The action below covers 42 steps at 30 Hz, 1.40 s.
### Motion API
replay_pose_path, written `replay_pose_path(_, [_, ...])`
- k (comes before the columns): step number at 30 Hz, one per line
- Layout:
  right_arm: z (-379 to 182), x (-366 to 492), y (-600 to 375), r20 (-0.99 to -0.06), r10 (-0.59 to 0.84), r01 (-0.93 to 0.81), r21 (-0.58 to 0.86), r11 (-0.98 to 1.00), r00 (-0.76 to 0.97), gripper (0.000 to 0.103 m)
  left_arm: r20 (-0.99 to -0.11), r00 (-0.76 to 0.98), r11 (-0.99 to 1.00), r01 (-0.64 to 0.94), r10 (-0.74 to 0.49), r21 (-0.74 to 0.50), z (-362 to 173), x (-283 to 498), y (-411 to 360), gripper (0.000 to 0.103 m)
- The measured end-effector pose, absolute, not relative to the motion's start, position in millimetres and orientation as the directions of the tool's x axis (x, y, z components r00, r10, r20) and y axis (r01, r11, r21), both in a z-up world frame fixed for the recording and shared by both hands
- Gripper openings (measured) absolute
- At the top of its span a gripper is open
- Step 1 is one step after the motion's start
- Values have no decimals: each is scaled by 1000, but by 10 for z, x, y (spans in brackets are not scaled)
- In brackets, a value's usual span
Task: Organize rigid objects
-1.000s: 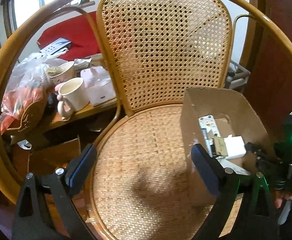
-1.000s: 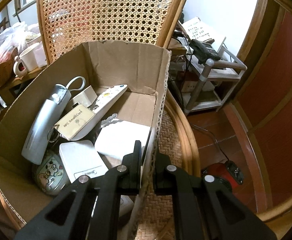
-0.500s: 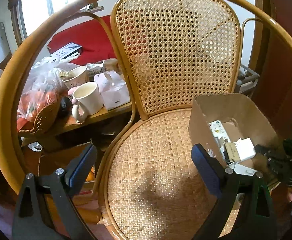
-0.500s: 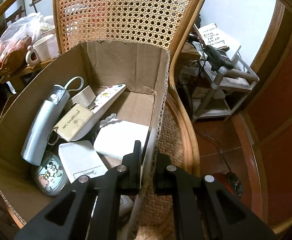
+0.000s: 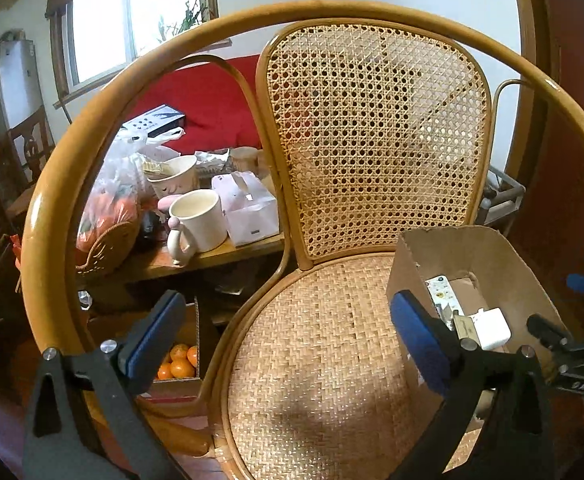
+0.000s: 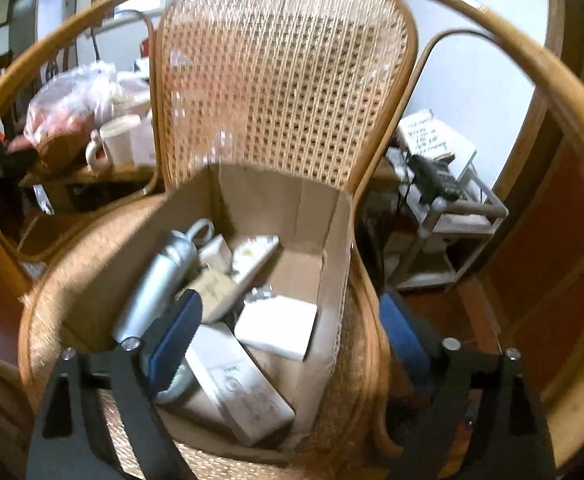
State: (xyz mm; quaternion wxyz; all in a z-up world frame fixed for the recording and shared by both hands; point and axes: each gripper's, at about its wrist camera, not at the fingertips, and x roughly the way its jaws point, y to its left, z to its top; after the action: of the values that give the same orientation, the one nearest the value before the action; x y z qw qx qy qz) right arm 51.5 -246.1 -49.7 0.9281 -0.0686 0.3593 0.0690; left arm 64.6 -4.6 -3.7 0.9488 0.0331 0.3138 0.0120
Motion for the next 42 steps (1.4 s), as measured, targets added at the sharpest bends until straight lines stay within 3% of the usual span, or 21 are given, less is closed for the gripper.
replay_pose_path(4, [-359, 426, -2455, -654, 112, -176, -33, 984, 748, 103, -563, 826, 999, 2, 25, 48, -5, 555, 8, 102])
replay_pose_path(18, [-119, -107, -2516, -547, 130, -102, 80, 992, 827, 103, -508, 861, 998, 47, -20, 42, -54, 120, 14, 102])
replay_pose_path(27, [-150, -427, -2311, -488, 79, -98, -14, 995, 869, 103, -518, 855, 993, 78, -21, 89, -141, -100, -40, 102])
replay_pose_path(42, [-367, -318, -2158, -536, 91, -140, -51, 989, 839, 103, -526, 850, 993, 62, 2, 104, -176, -109, -29, 102])
